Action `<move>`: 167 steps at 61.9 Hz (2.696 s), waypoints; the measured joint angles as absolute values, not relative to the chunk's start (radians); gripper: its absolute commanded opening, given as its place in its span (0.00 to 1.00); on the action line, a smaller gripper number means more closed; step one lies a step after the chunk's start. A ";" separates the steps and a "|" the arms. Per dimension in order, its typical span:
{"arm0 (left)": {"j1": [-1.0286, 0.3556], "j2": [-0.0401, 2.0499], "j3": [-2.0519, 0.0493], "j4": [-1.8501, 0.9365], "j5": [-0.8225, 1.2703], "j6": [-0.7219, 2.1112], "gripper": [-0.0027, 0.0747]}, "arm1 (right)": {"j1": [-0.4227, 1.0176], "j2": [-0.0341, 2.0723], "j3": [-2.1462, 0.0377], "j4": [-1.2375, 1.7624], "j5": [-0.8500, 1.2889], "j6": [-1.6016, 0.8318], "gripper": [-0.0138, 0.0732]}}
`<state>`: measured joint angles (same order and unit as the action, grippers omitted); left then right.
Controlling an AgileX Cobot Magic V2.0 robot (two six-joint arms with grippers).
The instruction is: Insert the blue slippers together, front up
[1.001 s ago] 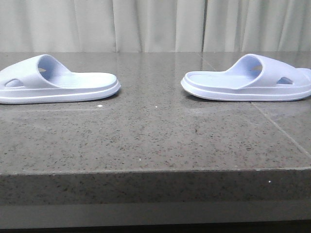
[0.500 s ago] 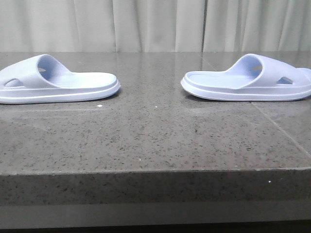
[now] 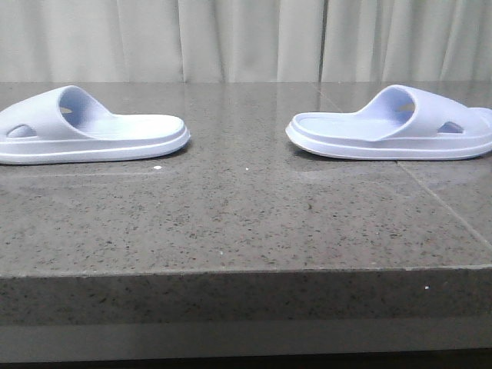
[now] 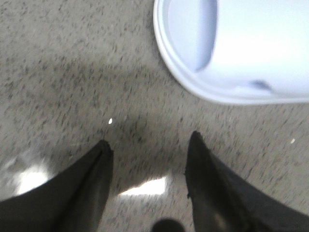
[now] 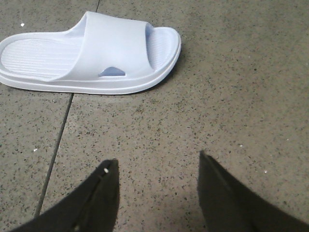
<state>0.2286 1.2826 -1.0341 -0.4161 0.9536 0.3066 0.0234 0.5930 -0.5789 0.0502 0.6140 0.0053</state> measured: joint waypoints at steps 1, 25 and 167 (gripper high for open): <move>0.240 1.291 -1.037 -0.443 0.954 0.327 0.46 | 0.023 0.593 -0.579 0.050 0.614 0.005 0.62; 0.317 1.546 -1.121 -0.794 0.932 0.584 0.46 | 0.023 0.593 -0.579 0.052 0.614 0.005 0.62; 0.217 1.448 -0.953 -1.153 0.993 0.879 0.01 | -0.461 1.379 -0.995 0.839 0.886 -0.627 0.62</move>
